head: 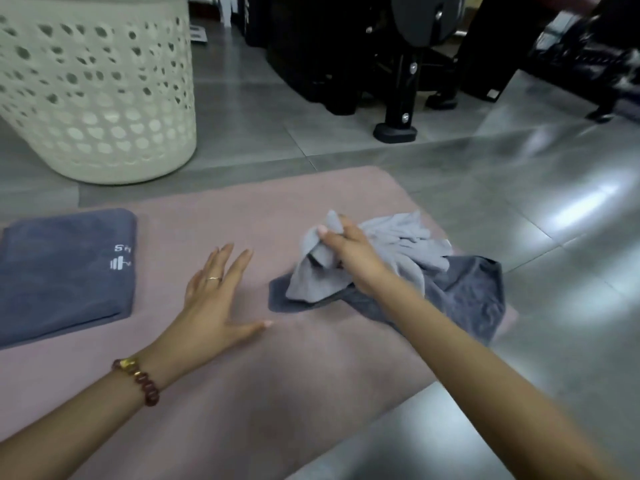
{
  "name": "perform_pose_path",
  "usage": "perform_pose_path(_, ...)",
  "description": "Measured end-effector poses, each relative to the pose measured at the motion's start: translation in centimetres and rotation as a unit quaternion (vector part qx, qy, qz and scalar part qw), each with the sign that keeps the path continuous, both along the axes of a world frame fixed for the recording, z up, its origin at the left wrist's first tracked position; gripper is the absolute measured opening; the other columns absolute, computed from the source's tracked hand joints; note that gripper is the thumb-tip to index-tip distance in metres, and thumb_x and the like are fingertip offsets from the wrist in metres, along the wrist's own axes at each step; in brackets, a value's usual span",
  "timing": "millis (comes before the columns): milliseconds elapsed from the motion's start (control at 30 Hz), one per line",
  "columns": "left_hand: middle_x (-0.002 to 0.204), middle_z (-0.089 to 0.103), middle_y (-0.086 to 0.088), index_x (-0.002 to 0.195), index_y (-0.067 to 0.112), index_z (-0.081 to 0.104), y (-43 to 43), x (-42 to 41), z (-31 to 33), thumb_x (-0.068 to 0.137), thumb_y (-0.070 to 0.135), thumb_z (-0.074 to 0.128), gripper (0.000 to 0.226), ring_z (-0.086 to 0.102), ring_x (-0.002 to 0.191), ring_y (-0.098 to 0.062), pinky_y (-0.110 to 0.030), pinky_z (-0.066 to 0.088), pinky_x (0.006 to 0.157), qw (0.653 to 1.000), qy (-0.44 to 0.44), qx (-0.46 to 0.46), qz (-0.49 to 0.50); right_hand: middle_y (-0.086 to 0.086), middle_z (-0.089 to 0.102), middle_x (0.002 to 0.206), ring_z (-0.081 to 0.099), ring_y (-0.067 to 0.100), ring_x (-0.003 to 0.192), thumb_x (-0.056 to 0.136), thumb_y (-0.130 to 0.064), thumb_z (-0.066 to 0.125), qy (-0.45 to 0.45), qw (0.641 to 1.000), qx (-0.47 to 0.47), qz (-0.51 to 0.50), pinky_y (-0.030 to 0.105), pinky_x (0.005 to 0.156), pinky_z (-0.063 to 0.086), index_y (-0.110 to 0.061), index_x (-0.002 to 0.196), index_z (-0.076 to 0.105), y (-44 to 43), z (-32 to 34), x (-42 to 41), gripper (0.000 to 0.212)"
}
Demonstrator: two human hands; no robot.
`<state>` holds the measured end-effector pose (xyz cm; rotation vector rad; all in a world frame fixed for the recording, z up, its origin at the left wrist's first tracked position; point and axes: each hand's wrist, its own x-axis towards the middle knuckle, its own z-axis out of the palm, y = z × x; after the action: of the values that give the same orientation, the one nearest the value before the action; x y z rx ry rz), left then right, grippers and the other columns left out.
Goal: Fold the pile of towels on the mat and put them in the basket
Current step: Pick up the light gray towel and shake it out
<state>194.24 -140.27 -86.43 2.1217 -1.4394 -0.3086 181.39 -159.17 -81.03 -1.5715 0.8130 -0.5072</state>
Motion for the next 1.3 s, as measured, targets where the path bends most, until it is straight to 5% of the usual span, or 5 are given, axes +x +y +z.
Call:
perform_pose_path(267,0.101,0.068,0.017,0.105,0.031,0.064,0.7,-1.9,3.3,0.083,0.035,0.066,0.022,0.061,0.096,0.004,-0.017,0.049,0.086,0.931,0.283,-0.212,0.09,0.016,0.066,0.107,0.057,0.032,0.106,0.099,-0.037,0.033,-0.179,0.875,0.399,0.208,0.045,0.098,0.041,-0.005,0.112,0.055,7.9,5.1,4.7,0.042)
perform_pose_path(633,0.079,0.066,-0.001,0.088,0.016,0.061,-0.5,4.7,8.7,0.096,0.033,0.05,0.022,0.065,0.075,-0.013,-0.028,0.055,0.073,0.699,0.56,-0.328,0.301,-0.024,0.045,0.134,0.042,0.004,0.126,0.075,-0.049,0.068,0.145,0.906,-0.218,0.332,0.039,0.102,0.033,-0.031,0.137,0.041,6.9,-6.9,-1.2,0.07)
perform_pose_path(867,0.096,0.066,-0.004,0.144,0.006,0.027,-5.8,4.2,8.0,0.084,0.042,0.063,0.079,0.065,0.071,-0.012,-0.02,0.051,0.056,0.723,0.619,-0.263,0.156,0.006,0.07,0.105,0.068,0.019,0.089,0.098,-0.015,0.043,-0.122,0.931,0.338,0.064,0.03,0.07,0.058,-0.012,0.121,0.056,5.8,-3.0,-2.0,0.026)
perform_pose_path(1133,0.151,0.026,-0.011,0.148,0.021,0.016,-2.1,2.9,-3.4,0.066,0.078,0.026,0.1,0.028,0.138,-0.028,-0.041,0.021,0.113,0.932,0.082,0.352,0.037,-0.006,0.061,0.084,0.059,0.01,0.073,0.091,-0.019,0.058,0.223,0.96,0.04,0.166,0.019,0.059,0.051,-0.017,0.106,0.056,3.1,-0.5,0.1,0.015)
perform_pose_path(1300,0.123,0.053,-0.005,0.131,0.009,0.042,0.3,1.4,-1.8,0.086,0.02,0.061,0.05,0.05,0.106,-0.016,-0.021,0.038,0.081,0.961,0.204,0.172,0.067,0.011,0.042,0.13,0.043,0.029,0.121,0.088,-0.033,0.057,0.321,0.93,-0.129,0.123,0.036,0.095,0.039,-0.009,0.14,0.03,3.7,-3.2,-0.6,0.063)
